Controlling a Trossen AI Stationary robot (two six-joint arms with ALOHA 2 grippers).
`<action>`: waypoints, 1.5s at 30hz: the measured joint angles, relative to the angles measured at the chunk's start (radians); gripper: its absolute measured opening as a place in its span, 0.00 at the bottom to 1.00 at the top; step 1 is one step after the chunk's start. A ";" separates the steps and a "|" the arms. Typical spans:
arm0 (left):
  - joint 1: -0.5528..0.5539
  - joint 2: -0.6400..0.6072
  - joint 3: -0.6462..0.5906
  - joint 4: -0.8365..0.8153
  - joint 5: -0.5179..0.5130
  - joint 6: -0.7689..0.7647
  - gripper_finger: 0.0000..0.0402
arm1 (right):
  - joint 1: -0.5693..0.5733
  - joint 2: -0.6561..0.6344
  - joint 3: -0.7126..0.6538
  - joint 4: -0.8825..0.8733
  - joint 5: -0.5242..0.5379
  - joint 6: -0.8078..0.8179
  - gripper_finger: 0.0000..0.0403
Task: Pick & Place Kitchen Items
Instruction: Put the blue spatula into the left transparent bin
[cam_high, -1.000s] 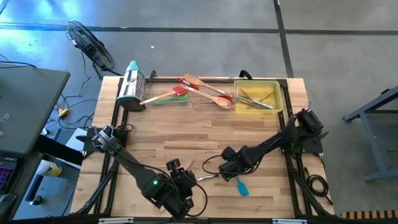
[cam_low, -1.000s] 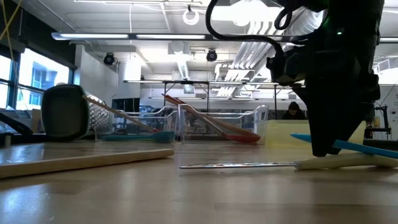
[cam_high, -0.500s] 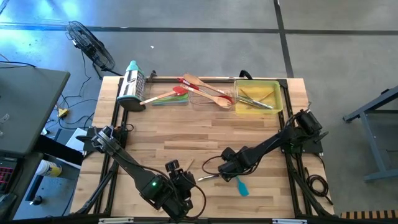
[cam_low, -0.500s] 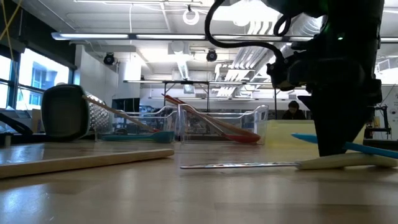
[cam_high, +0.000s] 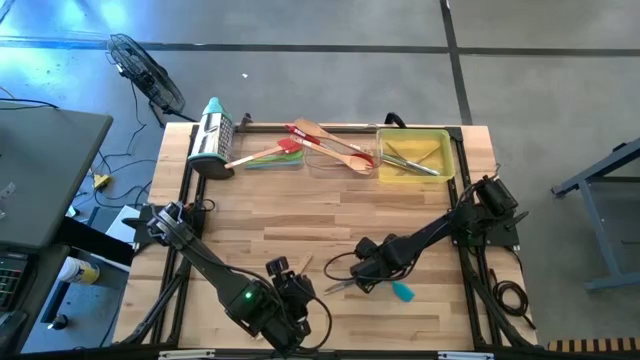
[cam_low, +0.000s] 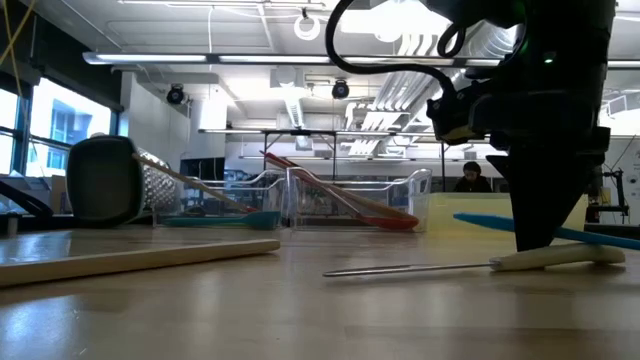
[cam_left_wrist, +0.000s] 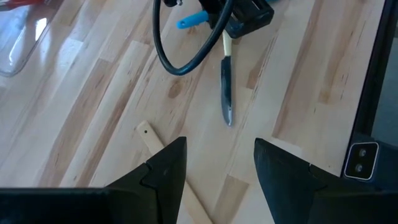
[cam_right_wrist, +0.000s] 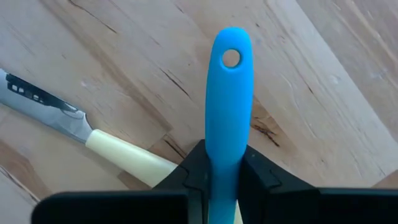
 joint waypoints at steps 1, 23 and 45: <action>0.000 0.000 0.000 0.000 0.000 0.000 0.45 | 0.000 0.000 0.000 0.003 0.001 -0.001 0.10; 0.000 0.000 0.000 -0.017 -0.011 0.000 0.45 | 0.000 -0.046 -0.003 0.046 0.010 -0.073 0.10; 0.002 0.000 0.000 -0.013 -0.044 0.004 0.45 | 0.001 -0.307 0.000 0.470 -0.006 -0.444 0.10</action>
